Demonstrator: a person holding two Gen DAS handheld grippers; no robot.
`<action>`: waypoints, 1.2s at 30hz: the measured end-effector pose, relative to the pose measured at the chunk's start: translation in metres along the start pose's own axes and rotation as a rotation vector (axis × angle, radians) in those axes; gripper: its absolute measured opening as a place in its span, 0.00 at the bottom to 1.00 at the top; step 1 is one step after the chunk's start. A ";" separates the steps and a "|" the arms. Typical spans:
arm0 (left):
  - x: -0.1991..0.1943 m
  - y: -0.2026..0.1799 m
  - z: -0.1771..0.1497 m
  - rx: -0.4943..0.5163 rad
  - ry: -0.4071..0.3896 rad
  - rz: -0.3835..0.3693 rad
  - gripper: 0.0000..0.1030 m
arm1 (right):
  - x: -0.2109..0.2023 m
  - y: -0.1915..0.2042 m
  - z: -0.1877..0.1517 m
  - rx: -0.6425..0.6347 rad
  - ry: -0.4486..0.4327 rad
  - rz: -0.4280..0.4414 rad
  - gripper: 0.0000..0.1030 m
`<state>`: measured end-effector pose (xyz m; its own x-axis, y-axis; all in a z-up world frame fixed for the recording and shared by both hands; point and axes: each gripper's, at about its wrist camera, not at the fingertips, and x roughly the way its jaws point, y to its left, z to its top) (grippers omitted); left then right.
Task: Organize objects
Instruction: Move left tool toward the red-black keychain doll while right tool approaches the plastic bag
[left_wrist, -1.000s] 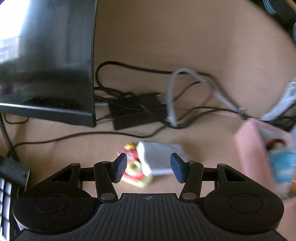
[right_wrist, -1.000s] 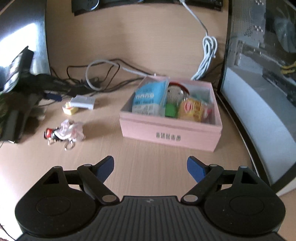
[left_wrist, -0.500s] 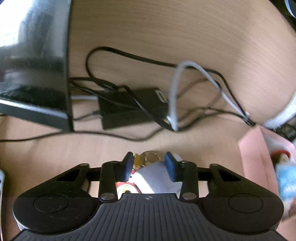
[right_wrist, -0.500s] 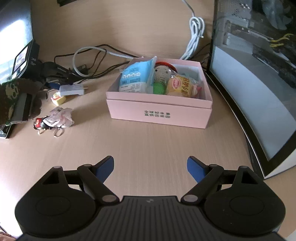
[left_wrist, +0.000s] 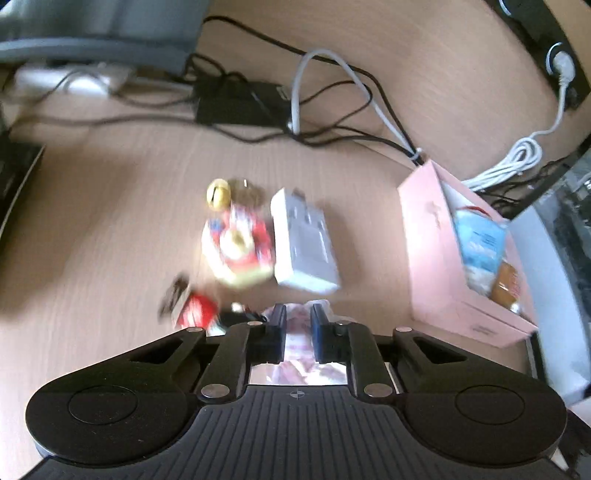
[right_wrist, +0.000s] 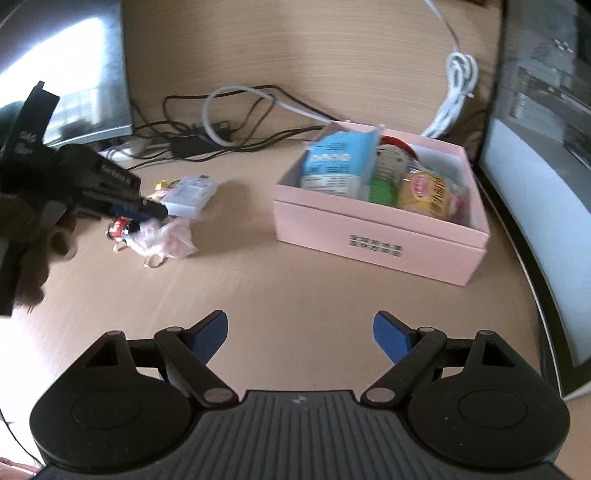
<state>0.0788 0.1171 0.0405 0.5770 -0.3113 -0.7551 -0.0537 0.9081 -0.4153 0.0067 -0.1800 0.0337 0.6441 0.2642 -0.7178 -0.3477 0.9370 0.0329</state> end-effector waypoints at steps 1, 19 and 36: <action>-0.006 0.000 -0.007 -0.003 -0.004 -0.007 0.15 | 0.000 0.002 0.000 -0.011 -0.001 0.007 0.84; -0.117 0.040 -0.070 -0.109 -0.279 0.178 0.17 | 0.029 0.056 0.024 -0.233 0.005 0.233 0.85; -0.068 0.025 -0.037 0.051 -0.129 0.210 0.18 | 0.057 0.026 0.029 -0.171 0.077 0.031 0.44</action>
<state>0.0075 0.1510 0.0627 0.6568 -0.0788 -0.7500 -0.1445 0.9630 -0.2277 0.0535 -0.1337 0.0140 0.5793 0.2675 -0.7699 -0.4816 0.8744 -0.0586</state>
